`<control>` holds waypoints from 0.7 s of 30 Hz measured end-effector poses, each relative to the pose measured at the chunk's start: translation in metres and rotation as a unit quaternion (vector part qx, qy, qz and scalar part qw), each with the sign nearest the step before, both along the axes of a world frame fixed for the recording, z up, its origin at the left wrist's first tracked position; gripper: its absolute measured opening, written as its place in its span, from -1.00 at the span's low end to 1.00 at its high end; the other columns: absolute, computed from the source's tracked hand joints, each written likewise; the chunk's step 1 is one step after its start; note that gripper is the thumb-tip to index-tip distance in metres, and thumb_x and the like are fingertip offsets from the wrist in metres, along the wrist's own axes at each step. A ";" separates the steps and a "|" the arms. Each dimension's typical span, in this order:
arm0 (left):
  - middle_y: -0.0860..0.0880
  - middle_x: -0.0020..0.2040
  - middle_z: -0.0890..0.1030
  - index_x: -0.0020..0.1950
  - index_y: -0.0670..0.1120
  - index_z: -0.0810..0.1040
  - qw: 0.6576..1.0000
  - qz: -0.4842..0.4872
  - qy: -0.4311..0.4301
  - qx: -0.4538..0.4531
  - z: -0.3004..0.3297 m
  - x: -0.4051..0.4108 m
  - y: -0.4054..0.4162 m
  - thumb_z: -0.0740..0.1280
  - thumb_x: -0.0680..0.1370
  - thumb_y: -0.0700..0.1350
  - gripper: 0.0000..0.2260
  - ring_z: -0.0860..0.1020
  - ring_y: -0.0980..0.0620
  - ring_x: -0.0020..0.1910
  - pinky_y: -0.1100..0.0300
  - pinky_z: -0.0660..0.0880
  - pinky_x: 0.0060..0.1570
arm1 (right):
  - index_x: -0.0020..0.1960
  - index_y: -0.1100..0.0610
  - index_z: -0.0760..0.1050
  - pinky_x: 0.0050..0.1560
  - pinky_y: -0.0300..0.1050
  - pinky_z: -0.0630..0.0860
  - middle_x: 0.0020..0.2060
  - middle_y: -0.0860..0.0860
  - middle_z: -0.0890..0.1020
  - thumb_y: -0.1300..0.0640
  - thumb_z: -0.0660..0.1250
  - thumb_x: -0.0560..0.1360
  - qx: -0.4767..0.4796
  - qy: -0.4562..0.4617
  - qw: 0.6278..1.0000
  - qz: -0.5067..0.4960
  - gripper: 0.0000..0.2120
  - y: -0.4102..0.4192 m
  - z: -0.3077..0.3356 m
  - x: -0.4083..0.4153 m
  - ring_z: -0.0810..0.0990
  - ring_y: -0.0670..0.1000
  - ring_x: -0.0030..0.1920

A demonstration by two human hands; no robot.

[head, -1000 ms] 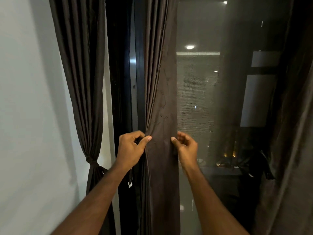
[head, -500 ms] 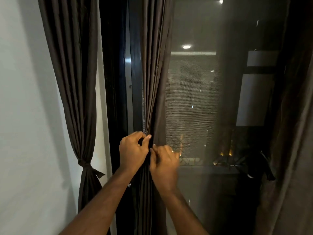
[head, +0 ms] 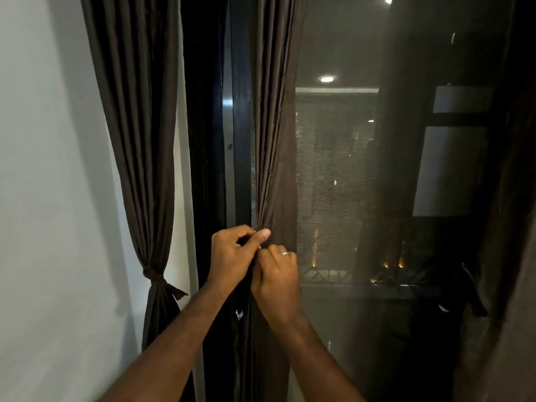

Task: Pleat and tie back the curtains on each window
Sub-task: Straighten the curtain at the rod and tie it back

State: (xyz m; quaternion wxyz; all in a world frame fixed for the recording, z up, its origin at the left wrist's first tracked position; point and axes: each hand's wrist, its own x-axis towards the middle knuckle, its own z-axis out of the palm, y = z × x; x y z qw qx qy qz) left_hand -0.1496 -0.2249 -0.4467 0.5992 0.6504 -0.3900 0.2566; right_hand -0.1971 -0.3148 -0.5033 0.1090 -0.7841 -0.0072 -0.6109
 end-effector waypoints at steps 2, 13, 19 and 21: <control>0.02 -0.41 0.62 -0.30 -0.11 0.67 1.000 0.006 -0.012 0.012 0.002 0.000 0.002 0.54 0.47 -0.07 -0.81 0.58 0.02 -0.41 0.18 0.51 -0.36 | 0.01 0.24 0.62 -0.20 0.06 0.49 -0.22 0.04 0.59 0.34 0.35 0.51 -0.019 0.003 1.000 -0.002 -0.88 -0.001 0.000 0.001 0.56 0.06 -0.19; 0.04 -0.33 0.66 -0.22 -0.11 0.70 0.998 0.004 -0.013 0.054 0.008 -0.005 0.022 0.48 0.53 -0.12 -0.86 0.64 0.03 -0.29 -0.02 0.61 -0.21 | 0.33 0.01 0.53 0.27 -0.10 0.51 0.16 -0.07 0.62 0.20 0.50 0.50 0.469 -0.007 0.855 0.222 -0.58 -0.055 0.017 0.001 0.59 -0.09 0.21; 0.03 -0.33 0.64 -0.21 -0.11 0.69 0.997 0.028 -0.043 0.061 0.006 -0.003 0.026 0.49 0.52 -0.12 -0.88 0.62 0.04 -0.31 -0.06 0.60 -0.24 | 0.00 0.06 0.67 0.07 0.11 0.65 -0.17 -0.07 0.71 0.29 0.49 0.49 0.434 -0.005 0.885 0.168 -0.83 -0.061 0.013 -0.001 0.68 -0.09 -0.14; 0.02 -0.32 0.64 -0.18 -0.14 0.69 0.995 0.055 -0.062 0.059 0.003 -0.001 0.026 0.50 0.51 -0.14 -0.89 0.61 0.06 -0.31 -0.05 0.59 -0.24 | 0.00 0.09 0.68 0.00 0.04 0.64 -0.17 -0.11 0.67 0.27 0.48 0.49 0.391 -0.046 0.914 0.100 -0.88 -0.051 0.009 -0.012 0.64 -0.13 -0.17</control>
